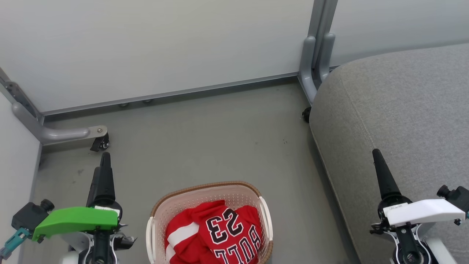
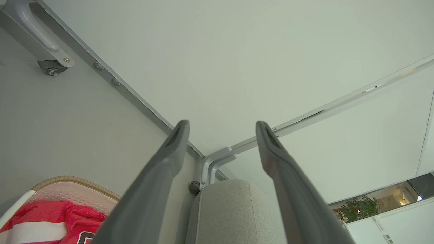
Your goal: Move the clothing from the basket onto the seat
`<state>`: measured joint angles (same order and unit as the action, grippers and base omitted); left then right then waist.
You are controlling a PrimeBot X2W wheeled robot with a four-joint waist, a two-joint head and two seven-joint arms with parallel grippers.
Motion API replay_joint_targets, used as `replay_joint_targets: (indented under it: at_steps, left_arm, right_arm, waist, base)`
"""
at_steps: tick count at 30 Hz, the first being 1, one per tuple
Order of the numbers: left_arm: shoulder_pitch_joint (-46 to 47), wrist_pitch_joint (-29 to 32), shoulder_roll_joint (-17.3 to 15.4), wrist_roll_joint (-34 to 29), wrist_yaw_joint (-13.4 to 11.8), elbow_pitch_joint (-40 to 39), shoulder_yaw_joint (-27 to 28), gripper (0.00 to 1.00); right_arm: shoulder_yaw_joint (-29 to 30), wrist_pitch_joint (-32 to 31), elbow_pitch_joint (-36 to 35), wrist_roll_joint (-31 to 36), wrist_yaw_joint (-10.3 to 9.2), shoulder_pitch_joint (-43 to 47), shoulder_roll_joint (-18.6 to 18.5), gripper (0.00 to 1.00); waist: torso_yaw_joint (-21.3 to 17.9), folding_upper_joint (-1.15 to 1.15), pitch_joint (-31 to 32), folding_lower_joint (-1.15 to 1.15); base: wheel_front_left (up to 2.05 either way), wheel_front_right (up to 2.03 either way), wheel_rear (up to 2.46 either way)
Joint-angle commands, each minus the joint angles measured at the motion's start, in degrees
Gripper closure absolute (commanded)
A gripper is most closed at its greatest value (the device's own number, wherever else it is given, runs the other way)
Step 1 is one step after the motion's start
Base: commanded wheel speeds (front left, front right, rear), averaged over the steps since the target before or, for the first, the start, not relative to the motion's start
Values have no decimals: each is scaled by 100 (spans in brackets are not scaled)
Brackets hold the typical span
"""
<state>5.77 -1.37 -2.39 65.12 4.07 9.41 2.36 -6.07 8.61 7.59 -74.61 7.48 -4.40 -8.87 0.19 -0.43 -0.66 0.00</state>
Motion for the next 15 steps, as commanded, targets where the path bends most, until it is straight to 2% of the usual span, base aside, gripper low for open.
replay_joint_targets:
  at_steps: [1,15]
  left_arm:
    - [188,-58,-37,-258,-19,-117,-28,0]
    - [206,-357,-44,-1838,-174,4,-307,0]
  right_arm:
    - [38,39,-129,238,4,-66,-17,0]
    - [37,178,-205,1744,4,-3,121,0]
  waist:
    - [1,11,-4,0]
    - [18,16,-15,0]
  base:
    - [0,0,0]
    - [0,0,0]
